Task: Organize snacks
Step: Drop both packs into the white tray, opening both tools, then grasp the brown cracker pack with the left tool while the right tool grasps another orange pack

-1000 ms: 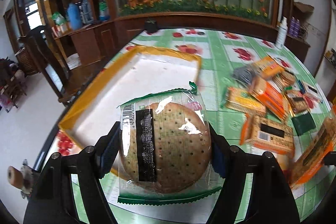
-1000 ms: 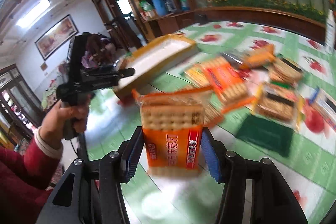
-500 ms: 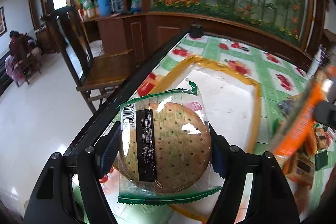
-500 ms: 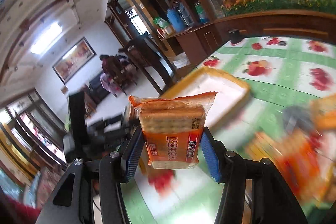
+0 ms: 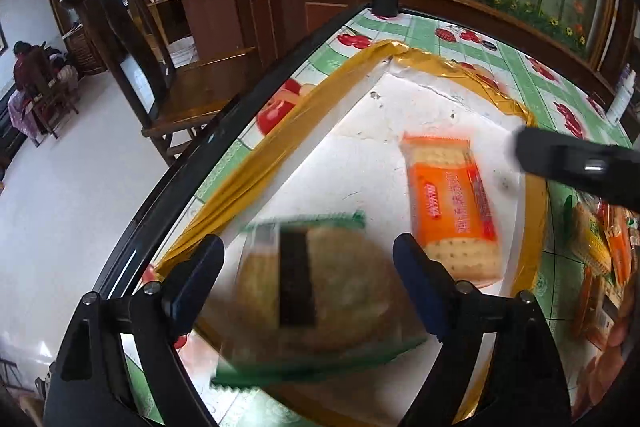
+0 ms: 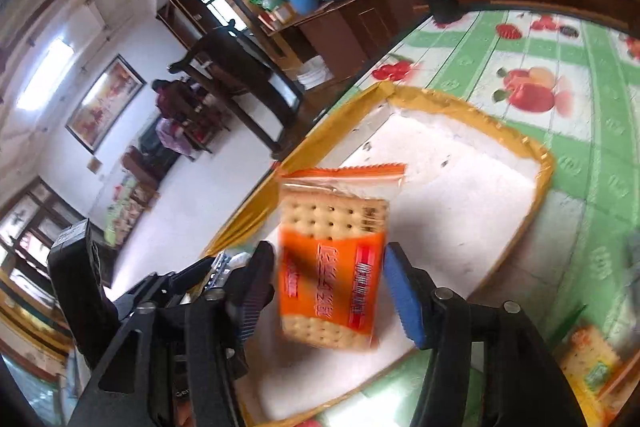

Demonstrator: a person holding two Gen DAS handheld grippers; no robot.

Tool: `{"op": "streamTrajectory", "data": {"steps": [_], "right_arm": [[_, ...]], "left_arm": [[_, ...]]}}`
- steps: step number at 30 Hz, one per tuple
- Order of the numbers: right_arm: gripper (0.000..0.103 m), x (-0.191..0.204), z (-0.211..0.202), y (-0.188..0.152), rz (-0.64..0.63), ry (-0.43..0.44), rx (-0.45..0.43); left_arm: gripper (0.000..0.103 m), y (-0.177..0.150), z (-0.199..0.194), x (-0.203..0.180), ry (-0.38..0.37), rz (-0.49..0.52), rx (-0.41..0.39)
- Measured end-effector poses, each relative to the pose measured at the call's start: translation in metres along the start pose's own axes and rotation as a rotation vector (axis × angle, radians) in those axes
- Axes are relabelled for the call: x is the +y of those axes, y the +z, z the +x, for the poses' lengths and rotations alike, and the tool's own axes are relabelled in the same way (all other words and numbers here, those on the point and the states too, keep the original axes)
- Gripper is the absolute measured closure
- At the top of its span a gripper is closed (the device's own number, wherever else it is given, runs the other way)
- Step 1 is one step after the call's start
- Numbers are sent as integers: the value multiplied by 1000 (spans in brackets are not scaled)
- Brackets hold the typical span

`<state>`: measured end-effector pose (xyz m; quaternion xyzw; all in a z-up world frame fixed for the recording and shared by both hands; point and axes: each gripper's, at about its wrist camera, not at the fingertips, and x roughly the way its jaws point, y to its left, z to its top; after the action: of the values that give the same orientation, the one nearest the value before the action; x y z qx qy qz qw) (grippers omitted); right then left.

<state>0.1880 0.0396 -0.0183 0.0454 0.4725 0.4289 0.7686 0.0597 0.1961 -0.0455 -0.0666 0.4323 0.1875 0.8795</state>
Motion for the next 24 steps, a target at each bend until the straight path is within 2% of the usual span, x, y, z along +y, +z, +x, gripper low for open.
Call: {"op": "streamTrajectory", "data": {"steps": [3, 6, 10, 17, 24], "right_arm": [[25, -9, -24, -7, 15, 6, -48], [25, -21, -59, -20, 24, 20, -103], [18, -50, -117, -48, 58, -25, -189], [15, -101, -185, -99, 153, -123, -255], [15, -132, -220, -136, 207, -179, -270]], "left_arm": [[0, -4, -2, 2, -11, -24, 18], [0, -8, -14, -1, -9, -18, -15], [0, -9, -28, -10, -50, -18, -43], [0, -16, -63, -62, -164, 61, -109], [0, -36, -77, -133, -278, 192, -87]]}}
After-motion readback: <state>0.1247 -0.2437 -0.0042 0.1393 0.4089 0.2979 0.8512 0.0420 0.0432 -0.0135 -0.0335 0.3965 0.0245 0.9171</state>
